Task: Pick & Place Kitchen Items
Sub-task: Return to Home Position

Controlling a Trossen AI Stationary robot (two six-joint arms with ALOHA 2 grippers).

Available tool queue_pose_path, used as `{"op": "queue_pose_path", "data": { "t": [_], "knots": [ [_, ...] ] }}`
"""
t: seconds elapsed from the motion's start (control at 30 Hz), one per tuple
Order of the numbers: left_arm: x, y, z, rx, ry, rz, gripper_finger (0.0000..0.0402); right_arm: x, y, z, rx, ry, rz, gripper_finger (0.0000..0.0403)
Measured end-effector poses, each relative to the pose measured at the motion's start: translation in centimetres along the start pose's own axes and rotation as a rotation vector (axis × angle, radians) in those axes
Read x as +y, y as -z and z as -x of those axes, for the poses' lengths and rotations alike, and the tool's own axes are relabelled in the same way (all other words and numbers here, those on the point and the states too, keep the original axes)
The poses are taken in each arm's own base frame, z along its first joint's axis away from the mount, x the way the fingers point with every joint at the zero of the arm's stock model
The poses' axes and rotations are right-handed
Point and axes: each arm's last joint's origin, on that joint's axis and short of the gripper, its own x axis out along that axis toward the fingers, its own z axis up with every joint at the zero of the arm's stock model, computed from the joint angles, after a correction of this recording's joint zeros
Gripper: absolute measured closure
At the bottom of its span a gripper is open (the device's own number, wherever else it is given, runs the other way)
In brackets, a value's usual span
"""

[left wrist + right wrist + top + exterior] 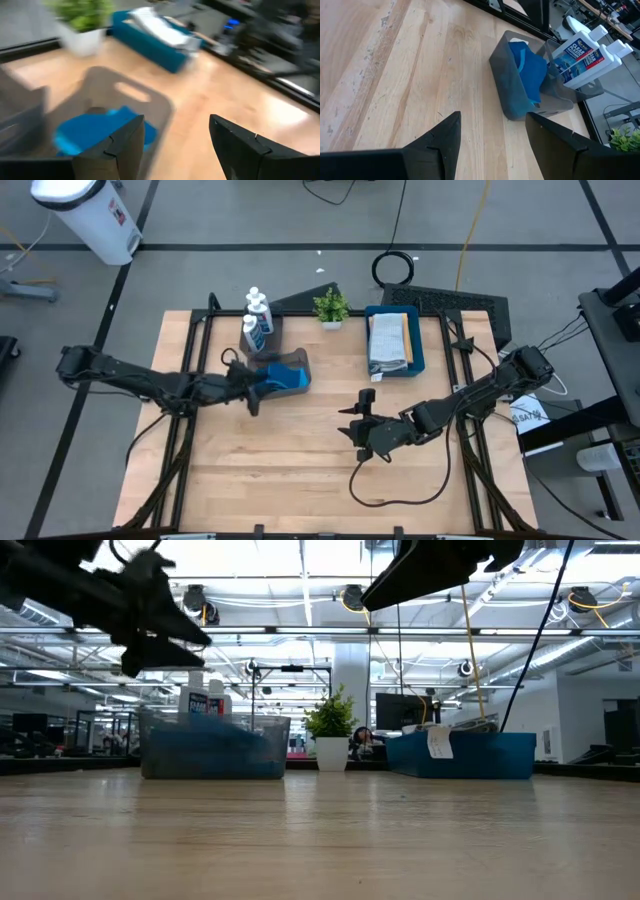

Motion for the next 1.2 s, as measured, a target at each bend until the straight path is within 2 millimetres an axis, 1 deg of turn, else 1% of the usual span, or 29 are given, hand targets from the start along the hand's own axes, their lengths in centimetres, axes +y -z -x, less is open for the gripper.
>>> {"op": "queue_pose_path", "data": {
  "t": [0.1, 0.23, 0.4, 0.5, 0.63, 0.83, 1.0, 1.2],
  "knots": [
    [-0.3, -0.5, 0.7, 0.025, 0.136, -0.058, 0.0176, 0.0, 0.0, 0.0, 0.000, 0.000, 0.000, 0.0206],
    [-0.5, -0.6, 1.7, 0.085, 0.310, -0.164, 0.0176, 0.0, 0.0, 0.0, 0.000, 0.000, 0.001, 0.0206],
    [-0.5, -0.7, 2.5, 0.118, 0.421, -0.209, 0.0176, 0.0, 0.0, 0.0, 0.000, 0.000, 0.000, 0.0206],
    [-0.4, -1.0, 3.0, 0.090, 0.430, -0.234, 0.0176, 0.0, 0.0, 0.0, 0.000, 0.000, 0.000, 0.0206],
    [0.1, -1.3, 3.8, 0.053, 0.401, -0.250, 0.0176, 0.0, 0.0, 0.0, 0.000, 0.000, 0.001, 0.0206],
    [1.1, -1.1, 4.9, 0.070, 0.317, -0.266, 0.0176, 0.0, 0.0, 0.0, 0.001, 0.000, 0.001, 0.0206],
    [1.7, -0.6, 5.3, 0.122, 0.282, -0.286, 0.0176, 0.0, 0.0, 0.0, 0.001, 0.000, 0.001, 0.0206],
    [1.9, -0.7, 5.3, 0.094, 0.228, -0.319, 0.0176, 0.0, 0.0, 0.0, 0.000, 0.000, 0.001, 0.0206]
  ]
}}
